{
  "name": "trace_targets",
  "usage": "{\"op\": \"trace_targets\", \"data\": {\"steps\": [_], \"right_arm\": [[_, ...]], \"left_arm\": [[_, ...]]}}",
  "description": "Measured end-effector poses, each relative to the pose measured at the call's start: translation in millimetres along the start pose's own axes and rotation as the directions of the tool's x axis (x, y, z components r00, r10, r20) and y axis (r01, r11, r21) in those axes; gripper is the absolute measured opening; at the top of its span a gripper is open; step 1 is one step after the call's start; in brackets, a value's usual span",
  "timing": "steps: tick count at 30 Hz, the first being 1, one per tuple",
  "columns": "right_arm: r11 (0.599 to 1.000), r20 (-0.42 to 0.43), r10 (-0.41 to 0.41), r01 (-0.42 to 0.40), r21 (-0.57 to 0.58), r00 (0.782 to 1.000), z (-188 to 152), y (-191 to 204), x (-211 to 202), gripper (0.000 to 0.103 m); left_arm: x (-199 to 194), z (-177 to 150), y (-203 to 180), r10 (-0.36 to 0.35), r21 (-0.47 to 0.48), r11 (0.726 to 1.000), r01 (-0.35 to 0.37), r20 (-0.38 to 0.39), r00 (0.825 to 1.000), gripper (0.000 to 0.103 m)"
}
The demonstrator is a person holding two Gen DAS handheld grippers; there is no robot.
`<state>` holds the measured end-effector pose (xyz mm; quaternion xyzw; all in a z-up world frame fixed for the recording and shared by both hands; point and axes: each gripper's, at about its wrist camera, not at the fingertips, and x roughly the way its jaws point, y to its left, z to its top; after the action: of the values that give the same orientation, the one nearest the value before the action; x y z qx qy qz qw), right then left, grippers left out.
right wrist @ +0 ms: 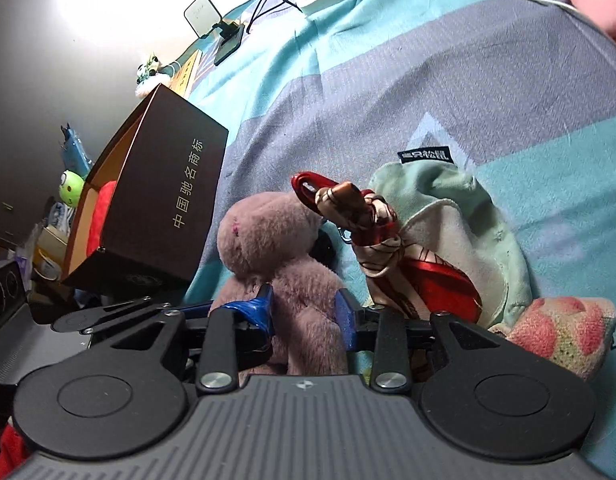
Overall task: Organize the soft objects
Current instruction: 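Grasp the pink teddy bear with the right gripper, then carry the teddy bear into the box beside the red bag and release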
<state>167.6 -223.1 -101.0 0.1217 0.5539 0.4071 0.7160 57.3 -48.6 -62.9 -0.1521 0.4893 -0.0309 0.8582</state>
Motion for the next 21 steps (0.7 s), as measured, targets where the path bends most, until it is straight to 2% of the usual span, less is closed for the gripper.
{"op": "trace_targets", "data": {"steps": [3, 6, 8, 17, 21], "right_arm": [[0.999, -0.009, 0.036, -0.036, 0.000, 0.999, -4.7, 2.0, -3.9, 0.018], [0.999, 0.019, 0.021, -0.020, -0.034, 1.000, -8.7, 9.9, -8.4, 0.018], [0.999, 0.033, 0.034, -0.033, -0.026, 0.999, -9.1, 12.4, -10.9, 0.015], [1.000, 0.109, 0.019, -0.016, -0.023, 0.994, -9.1, 33.5, -25.7, 0.014], [0.999, 0.156, 0.038, -0.036, -0.021, 0.987, -8.9, 46.7, -41.7, 0.012]], "left_arm": [[-7.1, -0.8, -6.0, 0.001, 0.016, 1.000, -0.002, 0.022, 1.000, 0.040], [-17.8, -1.2, -14.6, 0.008, 0.055, 0.998, -0.011, 0.053, 0.999, 0.034], [-22.5, -1.1, -15.0, -0.018, 0.055, 0.998, 0.014, 0.059, 0.998, 0.020], [-49.9, 5.1, -20.4, -0.055, 0.106, 0.993, 0.042, 0.125, 0.991, 0.020], [-75.9, 12.0, -21.8, -0.083, 0.133, 0.990, 0.057, 0.204, 0.975, 0.019]]}}
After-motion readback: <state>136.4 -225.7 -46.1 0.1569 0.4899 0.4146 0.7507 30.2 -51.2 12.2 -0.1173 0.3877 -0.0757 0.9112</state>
